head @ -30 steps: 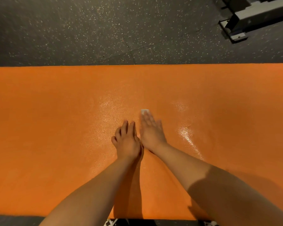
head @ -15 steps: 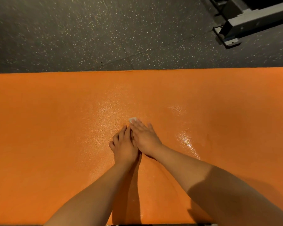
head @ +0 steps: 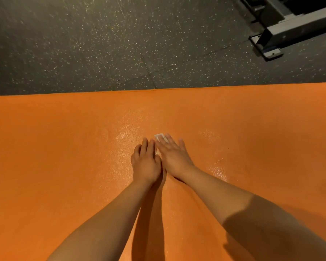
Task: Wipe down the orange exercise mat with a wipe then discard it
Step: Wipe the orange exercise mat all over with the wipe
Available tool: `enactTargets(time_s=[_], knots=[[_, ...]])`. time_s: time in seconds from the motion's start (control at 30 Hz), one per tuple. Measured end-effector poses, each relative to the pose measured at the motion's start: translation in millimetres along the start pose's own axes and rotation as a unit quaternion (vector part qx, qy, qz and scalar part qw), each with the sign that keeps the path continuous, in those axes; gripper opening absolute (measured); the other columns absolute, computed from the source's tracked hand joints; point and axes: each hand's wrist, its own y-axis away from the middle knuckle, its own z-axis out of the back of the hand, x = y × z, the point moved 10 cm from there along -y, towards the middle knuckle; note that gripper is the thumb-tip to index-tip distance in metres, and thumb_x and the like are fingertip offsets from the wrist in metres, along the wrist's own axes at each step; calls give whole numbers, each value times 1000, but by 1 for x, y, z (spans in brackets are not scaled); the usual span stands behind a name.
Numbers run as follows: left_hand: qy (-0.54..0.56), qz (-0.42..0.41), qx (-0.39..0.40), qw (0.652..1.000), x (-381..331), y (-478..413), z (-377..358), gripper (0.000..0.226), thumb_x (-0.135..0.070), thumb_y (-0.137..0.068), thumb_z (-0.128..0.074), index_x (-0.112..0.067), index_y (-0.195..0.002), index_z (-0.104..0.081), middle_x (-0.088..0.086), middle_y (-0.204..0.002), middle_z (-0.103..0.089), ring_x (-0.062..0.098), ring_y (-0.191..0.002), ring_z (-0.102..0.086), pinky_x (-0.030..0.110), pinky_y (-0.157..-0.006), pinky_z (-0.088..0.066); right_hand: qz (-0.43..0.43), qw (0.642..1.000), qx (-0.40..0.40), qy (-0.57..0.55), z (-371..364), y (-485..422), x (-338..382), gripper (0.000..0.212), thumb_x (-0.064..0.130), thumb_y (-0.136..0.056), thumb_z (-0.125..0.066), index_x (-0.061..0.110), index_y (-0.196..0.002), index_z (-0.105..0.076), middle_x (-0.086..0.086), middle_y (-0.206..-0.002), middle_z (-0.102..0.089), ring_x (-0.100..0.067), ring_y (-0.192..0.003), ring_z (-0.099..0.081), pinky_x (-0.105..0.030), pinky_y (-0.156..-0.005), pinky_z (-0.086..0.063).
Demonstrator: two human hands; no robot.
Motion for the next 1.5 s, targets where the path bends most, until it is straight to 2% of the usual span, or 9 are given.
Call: enactTargets(time_s=[0.2,0.33,0.43,0.63,0.87,1.07,1.3,1.4,1.5], knots=[[-29,17,13,999,1,-2,-5,58,-39,-105,-33,-32,-160,-15,-5,-168,-2,25,-149,-5,45,-120,-6,-232,968,-82,-41,40,0,-73,69,6,-102,-27,20,-162,5,4,-168,18,-13,-153,23,-47,-122,15],[-15,31,-27,999,-3,-19,12,48,-35,-104,-37,-31,-152,-35,0,-160,-29,27,-137,-26,44,-112,-18,-83,996,-10,-30,21,-23,-11,76,9,-101,-36,21,-162,6,4,-168,17,-10,-152,22,-48,-124,14],[-37,6,-14,999,-8,-37,15,54,-36,-104,-36,-30,-156,-27,-1,-165,-18,27,-146,-16,46,-117,-13,12,1000,9,24,16,-30,1,74,14,-103,-37,26,-162,7,9,-168,14,-8,-153,20,-48,-124,13],[-47,13,0,999,-4,-54,8,57,-44,-104,-33,-33,-158,-20,-5,-168,-6,27,-148,-7,51,-118,-10,-212,973,-85,-18,51,-36,-76,72,6,-101,-31,21,-162,4,4,-168,16,-13,-153,21,-45,-122,15],[-52,14,-6,999,-7,-78,15,57,-43,-104,-32,-37,-159,-16,-7,-168,1,27,-150,-4,52,-116,-8,25,1000,-11,3,35,-78,-7,71,13,-103,-36,26,-163,-1,9,-169,9,-8,-153,17,-49,-124,13],[-72,33,-21,997,-8,-88,19,57,-42,-102,-35,-37,-157,-20,-4,-166,-10,29,-145,-11,50,-115,-10,-204,972,-117,-21,73,-73,-102,77,2,-97,-34,21,-163,2,2,-169,14,-14,-154,19,-48,-121,15],[-61,16,-27,998,-32,-124,19,55,-40,-104,-32,-37,-158,-19,-6,-168,-2,27,-147,-9,49,-114,-9,7,999,-34,-10,58,-111,-29,68,13,-104,-35,27,-163,-3,7,-170,5,-9,-154,14,-49,-124,13],[-66,16,-30,997,-29,-123,23,56,-43,-103,-35,-38,-157,-21,-7,-168,-6,27,-145,-11,49,-115,-11,-104,988,-115,7,92,-108,-95,87,-5,-91,-35,26,-163,2,5,-170,7,-10,-154,15,-52,-124,8],[-58,28,-27,998,-31,-136,28,57,-44,-103,-34,-38,-157,-18,-7,-168,-4,29,-141,-14,48,-113,-14,-234,962,-141,-19,106,-110,-127,80,-1,-93,-32,18,-163,2,0,-170,11,-14,-154,18,-49,-123,12]])
